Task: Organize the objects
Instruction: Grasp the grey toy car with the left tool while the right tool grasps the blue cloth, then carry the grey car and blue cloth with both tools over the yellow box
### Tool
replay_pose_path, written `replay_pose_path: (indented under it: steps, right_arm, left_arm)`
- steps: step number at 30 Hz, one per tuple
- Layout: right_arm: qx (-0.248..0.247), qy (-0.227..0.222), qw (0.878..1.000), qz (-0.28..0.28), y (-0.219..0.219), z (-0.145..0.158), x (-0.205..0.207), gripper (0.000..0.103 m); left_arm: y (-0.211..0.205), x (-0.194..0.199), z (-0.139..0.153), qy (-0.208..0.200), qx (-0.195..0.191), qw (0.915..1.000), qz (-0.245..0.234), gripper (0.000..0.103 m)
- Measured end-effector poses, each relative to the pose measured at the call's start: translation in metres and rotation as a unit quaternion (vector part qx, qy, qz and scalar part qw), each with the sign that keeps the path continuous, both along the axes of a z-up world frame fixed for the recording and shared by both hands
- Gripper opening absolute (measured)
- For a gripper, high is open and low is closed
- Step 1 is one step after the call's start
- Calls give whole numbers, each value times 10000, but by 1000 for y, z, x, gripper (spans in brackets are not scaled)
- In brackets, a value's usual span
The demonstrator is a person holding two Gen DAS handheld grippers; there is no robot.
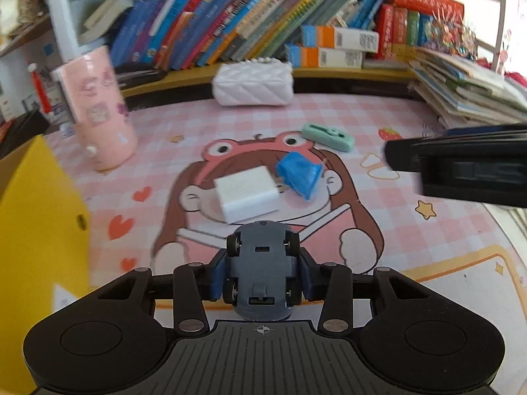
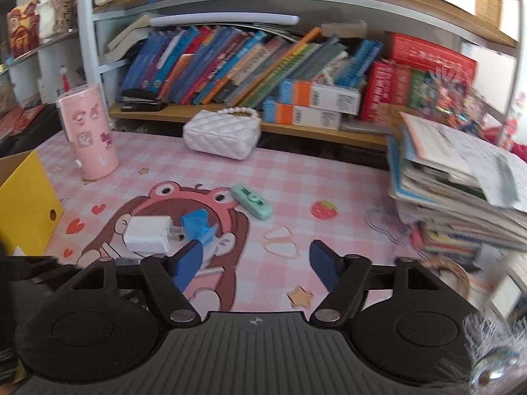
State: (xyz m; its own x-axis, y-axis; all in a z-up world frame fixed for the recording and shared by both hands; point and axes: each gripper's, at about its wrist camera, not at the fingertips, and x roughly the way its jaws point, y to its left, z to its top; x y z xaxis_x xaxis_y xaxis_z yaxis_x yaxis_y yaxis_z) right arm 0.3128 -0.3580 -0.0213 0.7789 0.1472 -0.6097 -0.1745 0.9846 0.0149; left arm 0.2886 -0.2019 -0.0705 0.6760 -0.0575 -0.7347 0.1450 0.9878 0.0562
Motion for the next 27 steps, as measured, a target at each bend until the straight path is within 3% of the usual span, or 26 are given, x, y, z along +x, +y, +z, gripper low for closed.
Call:
replay_pose_path:
  steps: [8, 15, 21, 27]
  right_arm:
    - [-12, 279, 9980, 568, 32, -32, 54, 47]
    - [-577, 473, 9909, 1121, 59, -60, 89, 37]
    - [-606, 540, 9895, 1197, 62, -71, 101, 36]
    - [-384, 524, 9921, 1077, 53, -62, 93, 29]
  left_arm:
    - [33, -33, 22, 45, -159, 9991, 380, 41]
    - [38, -47, 27, 105, -178, 9986, 485, 41]
    - [42, -52, 32, 11, -219, 9979, 608, 41]
    - [44, -56, 35, -38, -279, 9977, 617, 41]
